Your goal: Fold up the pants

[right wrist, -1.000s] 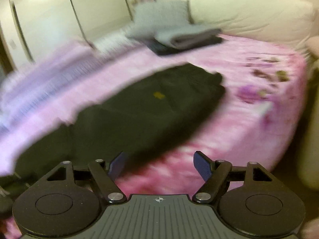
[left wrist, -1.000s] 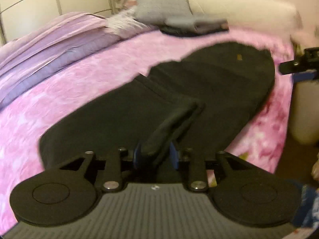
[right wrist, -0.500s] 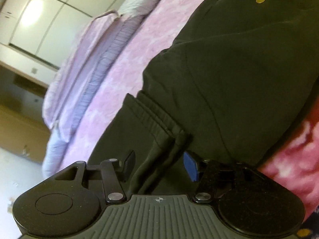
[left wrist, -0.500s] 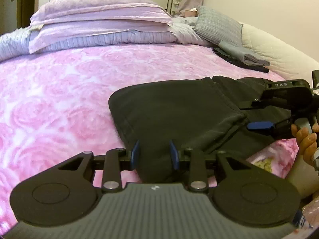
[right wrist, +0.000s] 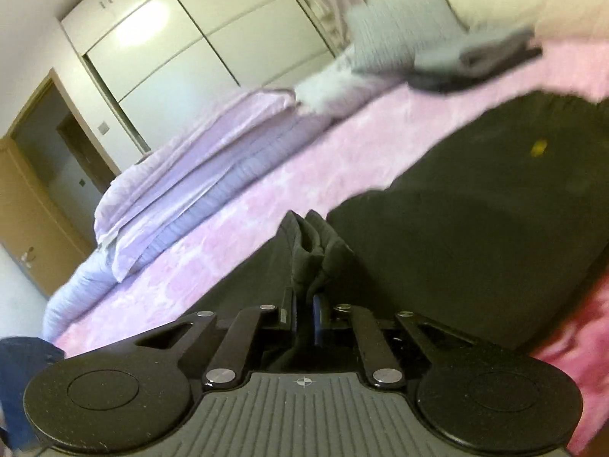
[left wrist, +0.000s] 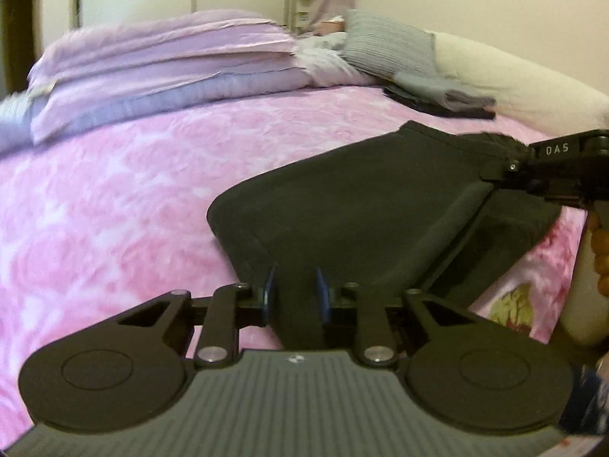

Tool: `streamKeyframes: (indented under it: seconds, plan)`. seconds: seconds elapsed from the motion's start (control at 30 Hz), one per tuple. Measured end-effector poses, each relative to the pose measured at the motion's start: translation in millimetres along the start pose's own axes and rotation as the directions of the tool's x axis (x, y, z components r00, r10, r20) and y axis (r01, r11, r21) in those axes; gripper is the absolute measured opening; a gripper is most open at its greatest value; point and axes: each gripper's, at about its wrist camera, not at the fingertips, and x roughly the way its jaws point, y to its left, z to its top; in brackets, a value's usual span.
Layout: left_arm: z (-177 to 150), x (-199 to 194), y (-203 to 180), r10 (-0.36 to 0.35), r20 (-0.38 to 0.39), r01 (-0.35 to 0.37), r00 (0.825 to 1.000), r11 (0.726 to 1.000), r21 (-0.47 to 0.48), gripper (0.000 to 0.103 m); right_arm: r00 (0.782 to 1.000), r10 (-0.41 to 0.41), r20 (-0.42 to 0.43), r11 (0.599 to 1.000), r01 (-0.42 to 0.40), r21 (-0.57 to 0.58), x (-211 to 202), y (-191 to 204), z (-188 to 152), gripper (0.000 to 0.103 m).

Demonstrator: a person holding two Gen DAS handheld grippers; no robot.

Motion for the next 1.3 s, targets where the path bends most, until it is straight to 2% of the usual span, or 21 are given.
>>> streamKeyframes:
  seconds: [0.13,0.2,0.27,0.33,0.37,0.43,0.53,0.57,0.6,0.7,0.77,0.83,0.93,0.97,1.03,1.1,1.2,1.3]
  plan:
    - [4,4,-6,-0.015,-0.010,0.015,1.000,0.999,0.034,0.018,0.994,-0.095,-0.056,0.995,0.096,0.009,11,-18,-16,0.003]
    - [5,4,-8,-0.010,-0.015,0.011,1.000,0.999,0.053,0.017,0.995,-0.096,-0.015,0.995,0.097,0.011,5,-18,-15,0.003]
    - [4,6,-7,-0.003,-0.039,0.005,0.999,0.998,0.060,0.017,0.994,-0.105,0.002,0.993,0.105,-0.051,0,-12,-10,0.003]
    - [3,8,-5,0.004,-0.070,0.001,0.998,0.998,0.061,0.017,0.978,-0.150,-0.142,0.988,0.144,-0.053,22,-22,-14,0.004]
    - [2,7,-4,0.007,-0.078,-0.002,0.997,0.998,0.064,0.017,0.979,-0.140,-0.145,0.990,0.138,-0.023,23,-29,-15,0.004]
    - [3,5,-1,0.010,-0.095,-0.004,0.995,0.998,0.062,0.017,0.981,-0.133,-0.142,0.990,0.125,-0.064,22,-26,-15,0.005]
    - [11,2,9,-0.003,-0.113,0.005,0.994,1.000,0.016,0.017,0.965,-0.157,-0.210,0.980,0.126,-0.154,23,-18,-2,0.015]
    - [14,1,12,0.000,-0.103,0.000,0.995,1.000,0.003,0.017,0.959,-0.180,-0.218,0.974,0.144,-0.174,22,-17,5,0.021]
    - [19,1,17,0.009,-0.091,-0.010,0.996,1.000,-0.012,0.017,0.955,-0.216,-0.201,0.964,0.176,-0.199,18,-14,11,0.031]
    - [31,7,29,0.026,-0.057,-0.030,0.998,0.998,-0.061,0.016,0.943,-0.329,-0.055,0.905,0.298,-0.303,10,-3,19,0.033]
    - [38,16,33,0.024,-0.035,-0.027,0.999,0.996,-0.082,0.016,0.961,-0.276,0.002,0.897,0.258,-0.358,16,3,26,0.033]
    - [44,30,33,0.013,-0.023,-0.016,1.000,0.995,-0.100,0.016,0.981,-0.194,-0.005,0.901,0.176,-0.396,33,9,29,0.032]
    - [49,55,28,0.020,-0.033,-0.023,0.999,0.995,-0.094,0.015,0.992,-0.124,-0.010,0.866,0.104,-0.489,65,13,19,0.029]
    - [48,64,25,0.034,-0.045,-0.037,0.998,0.996,-0.079,0.015,0.994,-0.110,-0.009,0.858,0.091,-0.506,77,12,18,0.023]
    - [45,77,18,0.058,-0.055,-0.061,0.997,0.997,-0.049,0.015,0.990,-0.137,-0.044,0.843,0.093,-0.531,99,2,12,0.021]
    - [40,88,13,0.075,-0.065,-0.077,0.995,0.997,-0.030,0.015,0.981,-0.153,-0.117,0.832,0.064,-0.552,119,-8,2,0.020]
    - [41,87,3,0.116,-0.069,-0.114,0.991,0.993,0.029,0.015,0.981,-0.151,-0.126,0.818,0.052,-0.573,116,-5,5,0.021]
    - [44,69,3,0.109,-0.081,-0.109,0.991,0.994,-0.001,0.013,0.974,-0.181,-0.137,0.845,0.083,-0.529,98,-6,12,0.021]
